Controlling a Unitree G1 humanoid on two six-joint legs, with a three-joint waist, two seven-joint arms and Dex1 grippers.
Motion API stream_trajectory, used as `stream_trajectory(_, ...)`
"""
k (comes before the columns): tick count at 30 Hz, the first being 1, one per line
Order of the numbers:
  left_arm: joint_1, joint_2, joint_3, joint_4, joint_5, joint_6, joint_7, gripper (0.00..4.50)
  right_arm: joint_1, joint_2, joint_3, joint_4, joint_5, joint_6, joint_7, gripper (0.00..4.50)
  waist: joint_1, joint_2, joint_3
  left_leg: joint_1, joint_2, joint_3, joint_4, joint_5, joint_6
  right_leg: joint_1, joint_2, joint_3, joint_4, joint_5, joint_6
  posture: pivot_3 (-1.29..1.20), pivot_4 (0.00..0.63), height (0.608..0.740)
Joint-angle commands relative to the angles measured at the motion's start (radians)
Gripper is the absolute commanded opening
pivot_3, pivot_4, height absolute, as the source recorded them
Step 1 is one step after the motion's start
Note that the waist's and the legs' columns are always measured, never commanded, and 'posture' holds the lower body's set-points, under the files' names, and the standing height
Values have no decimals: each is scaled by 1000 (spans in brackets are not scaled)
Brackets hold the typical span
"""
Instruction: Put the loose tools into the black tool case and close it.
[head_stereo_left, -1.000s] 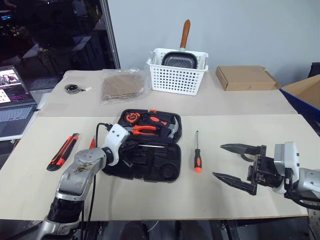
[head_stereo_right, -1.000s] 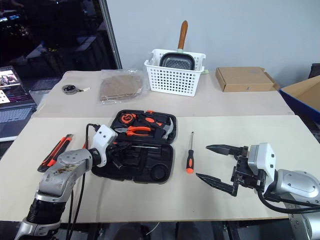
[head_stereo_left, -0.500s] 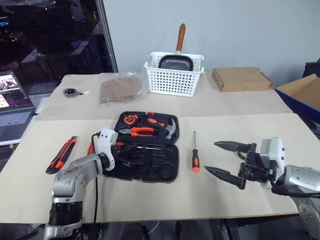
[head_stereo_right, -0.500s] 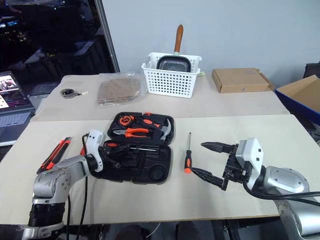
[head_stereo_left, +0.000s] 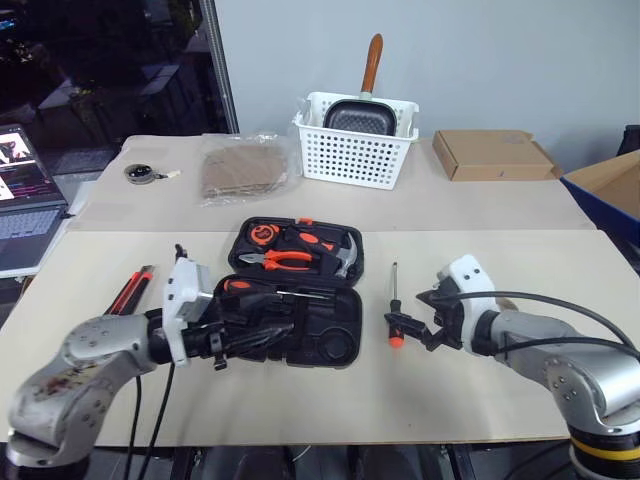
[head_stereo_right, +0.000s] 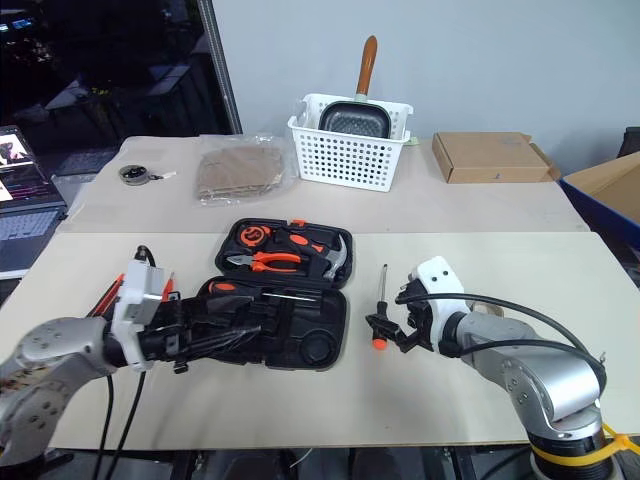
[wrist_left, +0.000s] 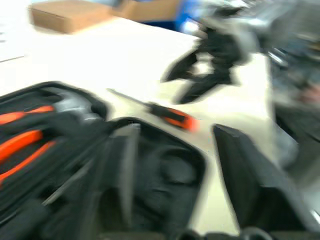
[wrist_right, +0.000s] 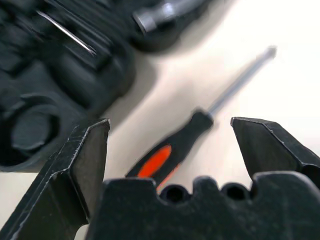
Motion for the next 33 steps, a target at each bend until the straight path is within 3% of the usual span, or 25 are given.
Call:
stream_trajectory(1, -9, 66, 61, -45, -100, 15, -27, 4044, -76, 75, -26, -16, -2, 184, -72, 4500, -2, 0, 0, 0, 0, 0, 0, 0, 0, 0, 0, 0, 0, 0, 0, 0, 150, 740)
stream_trajectory(2, -6, 84, 70, -53, -112, 15, -28, 4458, -97, 102, -21, -8, -19, 219, -92, 4500, -3, 0, 0, 0, 0, 0, 0, 0, 0, 0, 1, -1, 0, 0, 0, 0, 150, 740)
stream_trajectory(7, 16, 147, 106, -77, -190, 39, -19, 4458, -160, 209, 11, 79, -83, 269, -186, 4500, -6, -1, 1, 0, -1, 1, 0, 0, 0, -1, 1, -3, 1, 0, 1, 0, 150, 740)
stream_trajectory(10, 32, 163, 124, -89, -215, 42, 3, 4500, -181, 238, 13, 129, -119, 269, -223, 3797, -4, 0, 1, -1, -1, 1, 0, 0, 0, -1, 1, -4, 0, -1, 1, 0, 150, 740)
stream_trajectory(18, 74, 196, 144, -115, -232, 28, 29, 4500, -167, 199, 46, 162, -155, 269, -224, 1081, -3, 0, 1, -1, -2, 1, 0, 0, 0, -1, 1, -5, -1, -1, 1, 0, 150, 740)
stream_trajectory(20, 83, 197, 146, -119, -234, 22, 39, 4500, -166, 187, 53, 158, -163, 264, -214, 727, -1, 0, 1, 0, -2, 1, 0, 0, 0, 0, 1, -5, -1, -1, 1, 0, 150, 740)
stream_trajectory(24, 112, 184, 155, -127, -238, 20, 73, 4500, -150, 124, 66, 140, -169, 180, -163, 727, 0, 0, 1, 0, -2, 1, 0, 0, 0, 0, 0, -5, -1, -1, 2, 0, 150, 740)
stream_trajectory(26, 136, 150, 158, -135, -165, -30, 108, 4500, -139, 54, 64, 103, -152, 39, -63, 727, 1, 1, 2, 0, -2, 1, 0, 0, 1, 0, 0, -6, -2, -1, 2, 0, 150, 740)
stream_trajectory(29, 203, 59, 195, -113, -194, -94, 92, 4500, -132, -62, 71, 50, -116, -157, 137, 726, -3, 3, 4, -2, -3, 2, 0, -1, 2, -1, -1, -4, -3, -1, 3, 0, 150, 740)
stream_trajectory(33, 335, 15, 292, -59, -168, -170, -17, 4500, -203, -111, 124, 47, -79, -282, 303, 726, -26, 1, 6, 0, 0, 2, -1, -2, 2, -1, 3, -3, -2, -2, 1, 0, 150, 740)
